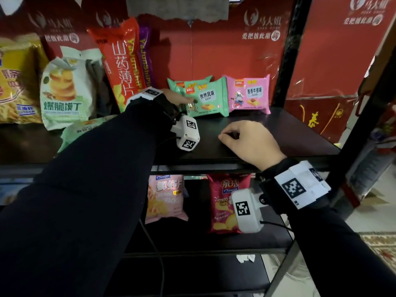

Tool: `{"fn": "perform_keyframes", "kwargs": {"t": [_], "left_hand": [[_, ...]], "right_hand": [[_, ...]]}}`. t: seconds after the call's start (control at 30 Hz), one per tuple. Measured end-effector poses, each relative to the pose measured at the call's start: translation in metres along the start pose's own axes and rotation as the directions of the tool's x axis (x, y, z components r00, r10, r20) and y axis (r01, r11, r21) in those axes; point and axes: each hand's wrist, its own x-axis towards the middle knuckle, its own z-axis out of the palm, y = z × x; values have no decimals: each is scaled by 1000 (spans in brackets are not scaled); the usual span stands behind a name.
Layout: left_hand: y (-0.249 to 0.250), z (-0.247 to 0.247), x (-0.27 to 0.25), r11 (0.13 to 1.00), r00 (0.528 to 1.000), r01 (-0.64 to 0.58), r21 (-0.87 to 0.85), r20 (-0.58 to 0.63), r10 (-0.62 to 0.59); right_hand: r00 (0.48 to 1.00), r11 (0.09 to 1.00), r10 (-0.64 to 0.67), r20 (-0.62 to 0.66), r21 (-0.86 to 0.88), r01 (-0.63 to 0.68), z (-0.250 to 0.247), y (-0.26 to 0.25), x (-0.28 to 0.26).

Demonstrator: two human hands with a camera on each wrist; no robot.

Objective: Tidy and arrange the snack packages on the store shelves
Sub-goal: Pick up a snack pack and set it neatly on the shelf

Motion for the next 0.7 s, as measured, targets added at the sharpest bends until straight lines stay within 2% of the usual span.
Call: {"fn": "perform_keyframes", "kwargs": {"t": [0.1,0.17,0.27,0.33,0.43,0.53,0.63,0.7], "left_hand": [[9,4,-7,998,983,-37,46,182,28],[14,8,-8,997,974,-35,66,225,19],[12,13,1,996,980,-55,70,196,41],[9,14,0,998,973,-62,29,223,54],[2,11,2,999,984,-28,26,177,23],[2,9,4,998,972,-29,64,233,13],[5,8,-5,998,993,-49,41,113,44],[6,6,-7,999,994,-37,4,105,36]], "right_hand": [[1000,1000,-2,8,-7,2,1,0,0],[1000,1000,2,8,-10,-2,2,0,-1],[1000,1000,6,7,-16,-6,1,0,-1],[1000,1000,6,5,-17,-6,1,0,-2],[1000,1000,2,-1,-17,-2,0,0,-2],[1000,1000,4,-1,-16,-4,0,-1,-2],[1000,1000,0,-10,-22,0,0,-1,-2],[1000,1000,-2,-14,-18,2,0,-1,-3]]}}
